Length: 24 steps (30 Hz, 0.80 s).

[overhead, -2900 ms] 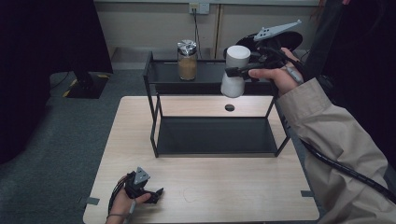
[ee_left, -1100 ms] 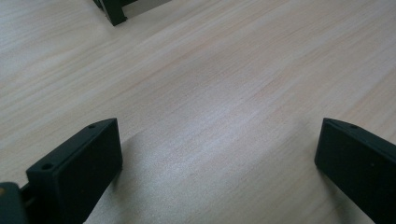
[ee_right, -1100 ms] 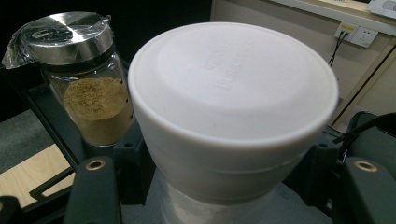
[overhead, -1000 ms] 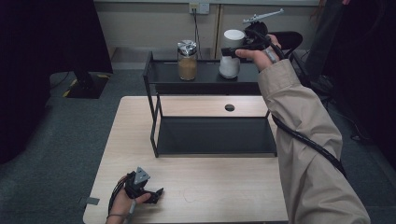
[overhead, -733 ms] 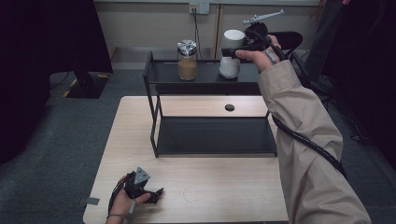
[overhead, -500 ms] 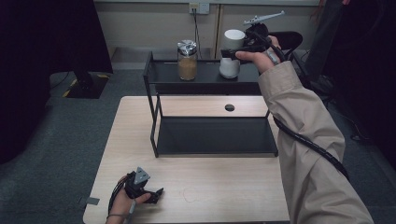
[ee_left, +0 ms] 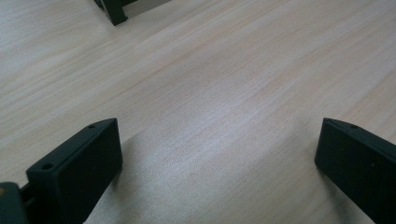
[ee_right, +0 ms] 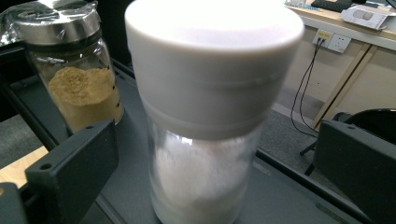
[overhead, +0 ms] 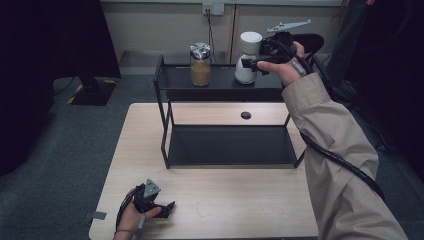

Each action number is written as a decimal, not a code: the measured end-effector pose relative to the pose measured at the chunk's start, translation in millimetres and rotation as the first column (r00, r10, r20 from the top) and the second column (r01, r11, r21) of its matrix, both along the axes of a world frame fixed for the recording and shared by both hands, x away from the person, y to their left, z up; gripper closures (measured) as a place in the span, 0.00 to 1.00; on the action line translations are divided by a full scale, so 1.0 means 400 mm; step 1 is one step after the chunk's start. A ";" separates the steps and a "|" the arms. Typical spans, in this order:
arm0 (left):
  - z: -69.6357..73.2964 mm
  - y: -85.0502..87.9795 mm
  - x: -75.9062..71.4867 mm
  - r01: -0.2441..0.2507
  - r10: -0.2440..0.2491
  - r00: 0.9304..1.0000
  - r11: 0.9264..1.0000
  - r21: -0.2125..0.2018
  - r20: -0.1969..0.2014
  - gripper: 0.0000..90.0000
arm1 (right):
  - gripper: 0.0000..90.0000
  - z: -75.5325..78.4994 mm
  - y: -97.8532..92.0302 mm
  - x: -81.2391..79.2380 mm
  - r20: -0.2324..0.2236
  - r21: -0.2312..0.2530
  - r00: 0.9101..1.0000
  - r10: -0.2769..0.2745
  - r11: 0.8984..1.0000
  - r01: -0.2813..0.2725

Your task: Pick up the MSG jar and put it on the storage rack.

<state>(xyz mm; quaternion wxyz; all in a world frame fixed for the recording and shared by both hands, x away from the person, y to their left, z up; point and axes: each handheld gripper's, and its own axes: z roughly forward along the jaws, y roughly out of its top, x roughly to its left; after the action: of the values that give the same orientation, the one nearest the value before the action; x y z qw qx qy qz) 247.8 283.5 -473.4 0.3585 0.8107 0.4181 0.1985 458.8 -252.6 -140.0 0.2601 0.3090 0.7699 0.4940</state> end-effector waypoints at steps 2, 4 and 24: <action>0.000 0.000 0.000 0.000 0.000 1.000 1.000 0.001 0.000 0.00 | 0.00 -0.005 -0.007 -0.009 0.005 0.010 1.000 -0.008 1.000 0.008; 0.000 0.000 0.000 0.000 0.000 1.000 1.000 0.001 0.000 0.00 | 0.00 -0.011 -0.020 -0.013 0.007 0.021 1.000 0.001 1.000 -0.001; 0.000 0.000 0.000 -0.002 0.002 1.000 1.000 0.000 0.000 0.00 | 0.00 -0.100 -0.115 -0.109 0.024 0.058 0.994 0.105 0.993 -0.106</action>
<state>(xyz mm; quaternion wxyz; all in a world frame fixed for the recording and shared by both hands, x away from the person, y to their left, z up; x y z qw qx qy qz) 247.6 283.3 -473.3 0.3583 0.8104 0.4187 0.1987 415.3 -298.7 -180.0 0.2324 0.2701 0.7675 0.5329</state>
